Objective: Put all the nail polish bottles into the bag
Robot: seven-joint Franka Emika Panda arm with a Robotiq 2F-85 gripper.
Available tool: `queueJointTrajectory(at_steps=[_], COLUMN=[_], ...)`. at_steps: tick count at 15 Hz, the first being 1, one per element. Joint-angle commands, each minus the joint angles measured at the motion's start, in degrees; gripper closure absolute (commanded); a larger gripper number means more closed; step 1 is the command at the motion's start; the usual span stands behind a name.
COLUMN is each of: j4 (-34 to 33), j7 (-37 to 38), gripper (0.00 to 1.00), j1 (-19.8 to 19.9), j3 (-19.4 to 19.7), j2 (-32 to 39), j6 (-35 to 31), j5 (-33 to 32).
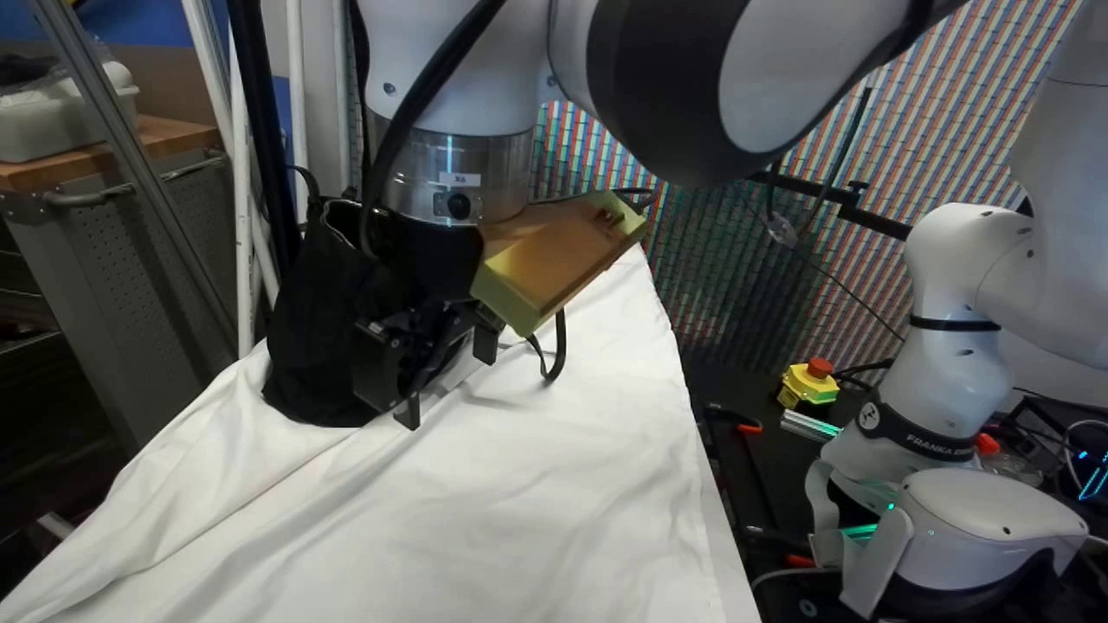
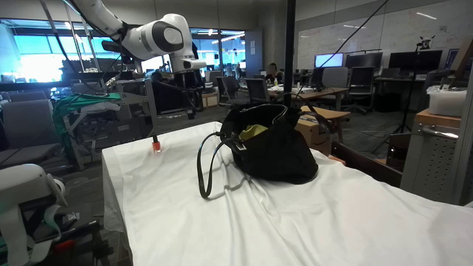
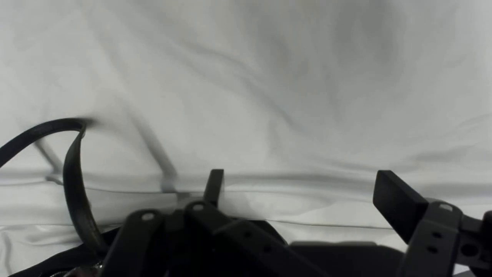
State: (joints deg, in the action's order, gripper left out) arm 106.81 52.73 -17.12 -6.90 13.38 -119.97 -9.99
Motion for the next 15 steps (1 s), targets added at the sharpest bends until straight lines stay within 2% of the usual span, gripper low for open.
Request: queueJointTrajectory(at_steps=[1,15], j4=[2.0,4.5], j7=[1.5,-0.1], gripper=[0.0,0.0], j1=[-0.7,-3.8], j3=[-1.0,-4.1], j2=[-0.8,1.8], j6=[-2.1,-4.7], j5=[-0.8,-0.1])
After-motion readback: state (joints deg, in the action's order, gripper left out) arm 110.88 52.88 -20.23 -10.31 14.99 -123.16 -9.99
